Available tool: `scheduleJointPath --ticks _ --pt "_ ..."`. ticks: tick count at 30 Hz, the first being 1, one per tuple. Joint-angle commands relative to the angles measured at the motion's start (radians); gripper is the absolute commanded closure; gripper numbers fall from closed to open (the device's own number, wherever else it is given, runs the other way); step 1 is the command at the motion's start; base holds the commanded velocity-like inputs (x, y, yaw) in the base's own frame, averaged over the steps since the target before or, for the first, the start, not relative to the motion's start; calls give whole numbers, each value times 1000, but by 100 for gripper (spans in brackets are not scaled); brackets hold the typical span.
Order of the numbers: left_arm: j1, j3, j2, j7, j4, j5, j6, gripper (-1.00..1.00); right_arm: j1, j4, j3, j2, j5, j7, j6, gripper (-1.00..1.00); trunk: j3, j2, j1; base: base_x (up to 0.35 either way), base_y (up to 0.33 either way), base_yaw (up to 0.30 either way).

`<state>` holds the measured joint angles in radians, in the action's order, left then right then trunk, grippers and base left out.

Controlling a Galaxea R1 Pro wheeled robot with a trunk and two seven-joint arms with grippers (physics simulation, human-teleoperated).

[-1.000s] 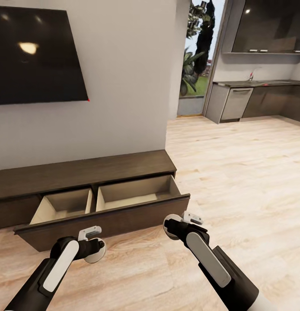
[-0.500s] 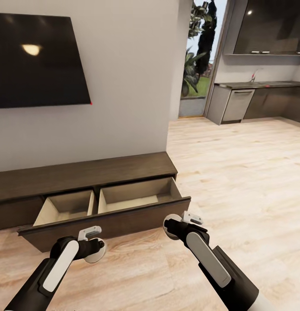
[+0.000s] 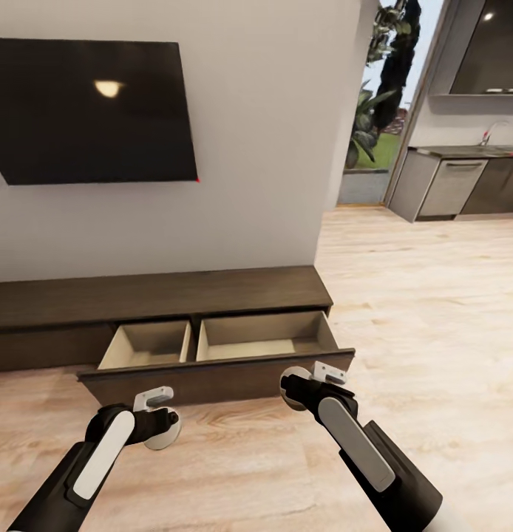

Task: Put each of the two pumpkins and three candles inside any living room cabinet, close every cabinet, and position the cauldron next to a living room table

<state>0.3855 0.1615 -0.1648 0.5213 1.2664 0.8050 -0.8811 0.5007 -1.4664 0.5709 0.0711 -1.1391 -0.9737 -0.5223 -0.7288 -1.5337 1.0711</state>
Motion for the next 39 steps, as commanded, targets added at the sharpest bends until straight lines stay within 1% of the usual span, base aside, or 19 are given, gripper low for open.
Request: scheduleJointPath --ticks 1,5,11,12,14,15,18,21,23,25,26,27,30,31,35,39 --pt "1 3 -1 11 1 9 -1 100 1 -2 1 1 -5 -8 -4 100 2 7 -4 0 0 290" --pt "1 5 -2 10 4 8 -2 100 1 -2 1 1 -5 -8 -4 100 15 35 -19 0 0 214" --pt "1 0 -6 8 22 17 -5 100 1 -11 2 2 -5 -9 -6 100 34 77 -42 0 0 33" --pt "0 -1 -9 8 41 18 -13 100 1 -13 2 2 -6 -12 -10 100 37 84 -46 0 0 6" --pt "-3 -2 -12 8 105 19 -58 100 1 -16 -2 3 -6 -34 -35 100 43 98 -54 0 0 3" --pt "-4 -2 -13 8 121 19 -69 100 1 -17 -3 2 -7 -42 -44 100 46 105 -58 0 0 2" --pt "-26 -3 -12 8 199 20 -103 100 1 -40 -7 0 -12 -98 -81 100 56 126 -69 0 0 0" --pt "-36 2 -4 10 235 20 -113 100 1 -64 -8 -1 -17 -138 -92 100 65 147 -81 0 0 0" --pt "-37 4 -2 11 251 21 -115 100 1 -69 -9 -2 -18 -152 -95 100 71 161 -88 0 0 0" --pt "-35 5 0 11 262 31 -117 100 1 -74 -8 -2 -20 -163 -102 100 78 175 -96 0 0 0" --pt "-33 4 5 11 264 40 -117 100 1 -77 -9 -3 -20 -168 -114 100 81 182 -100 0 0 0" --pt "-32 5 15 11 265 43 -117 100 1 -79 -9 -3 -22 -169 -121 100 84 189 -104 0 0 0" --pt "-28 6 46 12 264 47 -117 100 1 -81 -9 -3 -38 -172 -134 100 93 210 -115 0 0 0" --pt "-25 6 49 13 265 47 -117 100 2 -81 -9 -3 -41 -172 -135 100 96 217 -119 0 0 0" --pt "-12 6 54 15 267 47 -118 100 1 -80 -9 -4 -45 -172 -136 100 109 245 -134 0 0 0" --pt "-10 6 54 15 264 49 -118 100 1 -80 -9 -4 -47 -171 -136 100 121 273 -150 0 0 0"
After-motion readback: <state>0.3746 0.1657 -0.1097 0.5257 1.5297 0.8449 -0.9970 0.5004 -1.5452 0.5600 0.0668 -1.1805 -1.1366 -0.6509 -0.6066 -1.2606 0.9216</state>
